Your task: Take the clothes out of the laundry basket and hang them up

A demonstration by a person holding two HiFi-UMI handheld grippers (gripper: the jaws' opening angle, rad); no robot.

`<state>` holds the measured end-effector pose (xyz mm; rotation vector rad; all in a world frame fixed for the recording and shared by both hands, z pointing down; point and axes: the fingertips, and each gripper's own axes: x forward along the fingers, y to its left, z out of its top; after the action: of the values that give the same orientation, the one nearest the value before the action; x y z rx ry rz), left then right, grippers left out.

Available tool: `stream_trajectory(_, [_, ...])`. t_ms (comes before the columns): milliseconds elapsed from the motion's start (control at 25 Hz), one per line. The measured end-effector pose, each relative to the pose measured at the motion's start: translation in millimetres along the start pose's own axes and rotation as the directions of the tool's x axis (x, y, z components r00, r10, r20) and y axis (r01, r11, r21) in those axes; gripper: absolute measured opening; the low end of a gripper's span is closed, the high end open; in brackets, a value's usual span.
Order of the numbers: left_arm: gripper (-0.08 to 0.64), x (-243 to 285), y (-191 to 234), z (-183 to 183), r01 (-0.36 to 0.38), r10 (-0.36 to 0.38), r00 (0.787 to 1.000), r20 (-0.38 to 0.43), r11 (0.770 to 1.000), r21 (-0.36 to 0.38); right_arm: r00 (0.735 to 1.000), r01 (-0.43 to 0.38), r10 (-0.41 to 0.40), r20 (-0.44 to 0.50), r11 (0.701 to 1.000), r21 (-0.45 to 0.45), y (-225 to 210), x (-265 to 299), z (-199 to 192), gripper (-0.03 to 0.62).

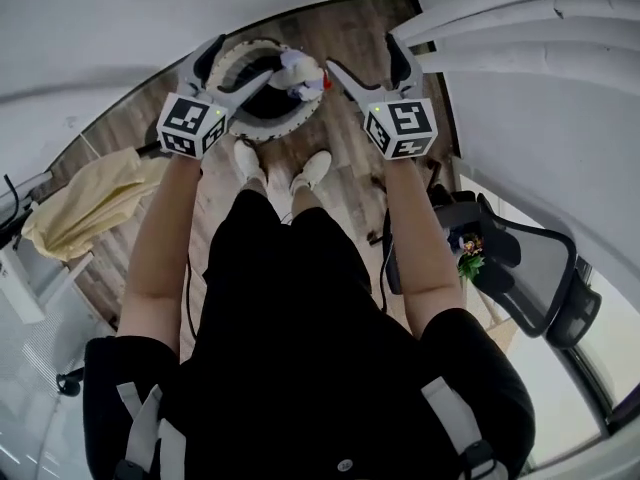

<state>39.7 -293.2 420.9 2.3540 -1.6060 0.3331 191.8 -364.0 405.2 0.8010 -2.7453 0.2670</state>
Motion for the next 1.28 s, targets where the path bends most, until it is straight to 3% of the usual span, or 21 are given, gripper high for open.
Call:
stream_trajectory(240, [0.448, 87.7, 8.4, -72.6, 0.156, -0.149, 0.98, -0.13, 0.987, 0.049, 0.987, 0.141, -0.128, -0.098, 0.978, 0.152, -23.6, 13.2, -107.4, 0.471])
stream_trajectory(480, [0.448, 158.7, 12.5, -172.2, 0.274, -0.25, 0.931, -0.267, 0.96, 0.057, 0.961, 0.25, -0.2, -0.191, 0.923, 0.294, -28.1, 46.5, -224.9, 0.451])
stream_trajectory(600, [0.446, 185.1, 16.1, -223.3, 0.3, -0.265, 0.904, -0.336, 0.952, 0.056, 0.946, 0.296, -0.222, -0.235, 0.886, 0.356, -28.3, 61.6, -280.9, 0.442])
stream_trajectory(920, [0.436, 245.2, 29.8, -340.7, 0.328, -0.253, 0.823, -0.508, 0.943, 0.061, 0.902, 0.418, -0.277, -0.33, 0.748, 0.515, -38.4, 84.1, -402.9, 0.417])
stream_trajectory(1280, [0.428, 284.6, 34.0, -425.4, 0.374, -0.248, 0.749, -0.614, 0.924, 0.083, 0.879, 0.469, -0.284, -0.384, 0.667, 0.58, -44.5, 111.9, -481.3, 0.387])
